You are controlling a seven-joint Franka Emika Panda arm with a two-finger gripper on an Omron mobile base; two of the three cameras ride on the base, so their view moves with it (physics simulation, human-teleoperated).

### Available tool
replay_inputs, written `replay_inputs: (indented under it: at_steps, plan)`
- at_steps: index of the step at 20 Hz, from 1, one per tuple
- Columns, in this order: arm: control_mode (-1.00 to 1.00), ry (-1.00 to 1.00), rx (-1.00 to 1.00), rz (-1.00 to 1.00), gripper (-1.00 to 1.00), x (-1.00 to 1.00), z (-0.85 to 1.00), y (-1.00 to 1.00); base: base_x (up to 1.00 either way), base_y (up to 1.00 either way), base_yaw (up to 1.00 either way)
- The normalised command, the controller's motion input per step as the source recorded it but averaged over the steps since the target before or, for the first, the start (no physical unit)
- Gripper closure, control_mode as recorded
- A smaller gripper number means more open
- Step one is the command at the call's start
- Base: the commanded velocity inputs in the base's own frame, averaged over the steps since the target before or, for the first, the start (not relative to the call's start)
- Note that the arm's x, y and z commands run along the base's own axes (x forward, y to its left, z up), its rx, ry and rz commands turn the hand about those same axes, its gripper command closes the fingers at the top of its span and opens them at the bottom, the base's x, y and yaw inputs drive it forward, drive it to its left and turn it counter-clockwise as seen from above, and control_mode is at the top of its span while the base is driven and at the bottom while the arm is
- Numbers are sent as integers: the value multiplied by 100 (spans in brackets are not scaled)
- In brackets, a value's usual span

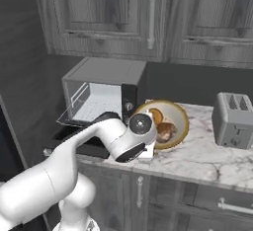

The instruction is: Pick up the heated bread from the toaster oven and place it in the bowl. Then move the bread bowl to the dining counter.

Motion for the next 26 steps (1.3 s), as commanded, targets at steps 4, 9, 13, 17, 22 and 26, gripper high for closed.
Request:
replay_inputs:
  at_steps: [4, 9, 13, 17, 22, 26]
  plan:
    - [100, 0, 0, 0, 100, 0, 0, 0, -100, -19, 46]
    - [100, 0, 0, 0, 100, 0, 0, 0, -94, -8, 74]
    - [100, 0, 0, 0, 100, 0, 0, 0, -56, 0, 95]
    - [100, 0, 0, 0, 100, 0, 0, 0, -36, 0, 99]
    - [100, 0, 0, 0, 100, 0, 0, 0, -32, 10, 100]
    - [100, 0, 0, 0, 100, 0, 0, 0, -38, 23, 97]
